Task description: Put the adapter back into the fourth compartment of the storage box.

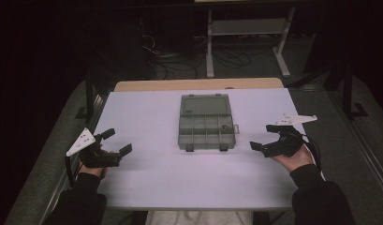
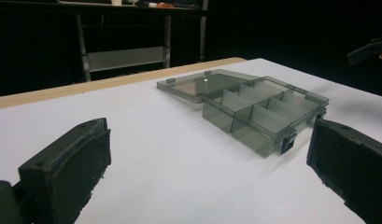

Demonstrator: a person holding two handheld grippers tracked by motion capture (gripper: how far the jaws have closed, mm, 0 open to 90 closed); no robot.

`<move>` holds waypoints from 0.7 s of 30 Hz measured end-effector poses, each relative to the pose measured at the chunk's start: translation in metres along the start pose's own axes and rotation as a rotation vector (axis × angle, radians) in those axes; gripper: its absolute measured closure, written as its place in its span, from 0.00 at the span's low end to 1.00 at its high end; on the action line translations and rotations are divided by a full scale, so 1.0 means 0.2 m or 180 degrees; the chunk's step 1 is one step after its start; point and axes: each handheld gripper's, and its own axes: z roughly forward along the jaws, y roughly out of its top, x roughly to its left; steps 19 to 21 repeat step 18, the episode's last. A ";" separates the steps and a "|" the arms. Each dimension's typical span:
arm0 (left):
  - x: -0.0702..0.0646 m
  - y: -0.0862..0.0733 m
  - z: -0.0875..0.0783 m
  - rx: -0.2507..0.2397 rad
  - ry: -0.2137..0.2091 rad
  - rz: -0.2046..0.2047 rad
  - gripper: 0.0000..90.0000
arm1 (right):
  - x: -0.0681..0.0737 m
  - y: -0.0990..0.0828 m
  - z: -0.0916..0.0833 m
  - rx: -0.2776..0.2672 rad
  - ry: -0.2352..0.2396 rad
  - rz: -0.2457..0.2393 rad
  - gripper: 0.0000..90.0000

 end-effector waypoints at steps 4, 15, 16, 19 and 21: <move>0.00 0.00 0.00 0.0002 0.0003 0.0000 0.00 | -0.01 -0.07 -0.03 -0.0099 -0.0110 0.0053 0.00; 0.00 0.00 0.00 0.0006 0.0005 -0.0007 0.00 | 0.00 -0.15 -0.06 -0.0203 -0.0178 0.0094 0.00; 0.00 0.00 0.00 0.0001 0.0005 -0.0006 0.00 | 0.00 -0.15 -0.07 -0.0194 -0.0174 0.0109 0.00; 0.00 0.00 0.00 0.0000 0.0007 -0.0008 0.00 | 0.00 -0.16 -0.07 -0.0215 -0.0178 0.0106 0.00; 0.00 0.00 0.00 0.0000 0.0007 -0.0008 0.00 | 0.00 -0.16 -0.07 -0.0215 -0.0178 0.0106 0.00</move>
